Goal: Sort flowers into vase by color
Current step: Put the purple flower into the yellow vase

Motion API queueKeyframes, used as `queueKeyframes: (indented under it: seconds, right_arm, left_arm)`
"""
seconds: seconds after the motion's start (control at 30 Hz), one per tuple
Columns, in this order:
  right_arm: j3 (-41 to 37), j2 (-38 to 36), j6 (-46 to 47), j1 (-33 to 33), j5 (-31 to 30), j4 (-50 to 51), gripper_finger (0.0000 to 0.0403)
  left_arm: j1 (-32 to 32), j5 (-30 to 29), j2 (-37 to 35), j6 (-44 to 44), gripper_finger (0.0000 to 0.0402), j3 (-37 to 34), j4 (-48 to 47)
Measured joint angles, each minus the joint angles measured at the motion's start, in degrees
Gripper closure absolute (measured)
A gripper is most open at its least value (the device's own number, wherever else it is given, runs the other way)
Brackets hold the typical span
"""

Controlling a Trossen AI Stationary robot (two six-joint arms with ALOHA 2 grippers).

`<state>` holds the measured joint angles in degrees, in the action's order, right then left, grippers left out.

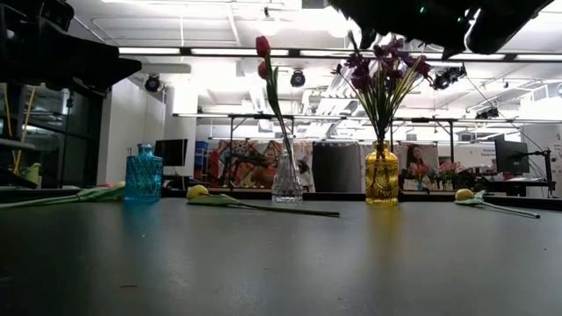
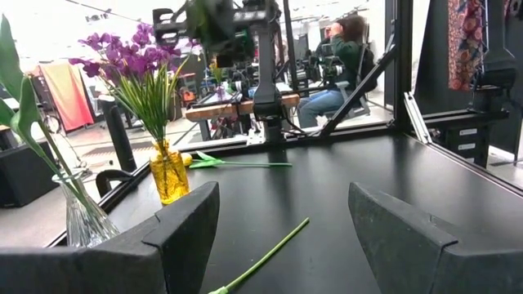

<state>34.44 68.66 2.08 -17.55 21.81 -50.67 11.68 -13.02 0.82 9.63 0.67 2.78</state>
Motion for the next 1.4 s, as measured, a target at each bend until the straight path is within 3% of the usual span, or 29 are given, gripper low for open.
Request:
queueKeyframes:
  seconds: [0.13, 0.27, 0.47, 0.67, 0.8, 0.9, 1.07, 1.4]
  right_arm:
    - [0.0, -0.02, 8.18, 4.4, 3.82, -2.7, 0.0403]
    - [0.0, -0.02, 10.37, 10.46, 3.29, -2.76, 0.0403]
    - [0.0, -0.02, 9.46, 18.1, -8.42, -4.76, 0.0403]
    - [0.0, -0.02, 9.28, 20.92, -17.35, -6.89, 0.0403]
    - [0.88, 0.0, 8.9, 21.36, -22.28, -7.11, 0.0403]
    - [3.84, 0.63, 6.88, 21.36, -22.81, -5.08, 0.0403]
    - [10.04, 4.9, 3.11, 21.18, -22.6, -1.7, 0.0403]
    - [23.38, 19.61, 6.96, 16.61, -14.88, 0.12, 0.0403]
  left_arm:
    - [0.0, 0.0, 0.0, 0.0, 0.014, 0.0, 0.0]
    - [-0.01, 0.0, 0.0, 0.04, 0.014, 0.0, 0.02]
    - [-0.01, 0.05, 0.02, -1.62, 0.014, 0.0, 2.47]
    - [0.02, 1.5, 0.0, -21.89, 0.014, 0.0, 30.42]
    - [-0.01, -6.57, -0.04, -24.02, 0.014, 0.09, 42.9]
    - [-0.02, -8.49, 0.11, -27.92, 0.014, 0.52, 41.7]
    - [0.01, -3.24, 5.81, -36.16, 0.014, 3.37, 31.3]
    - [0.0, 0.27, 28.58, -29.99, 0.014, 19.65, 24.81]
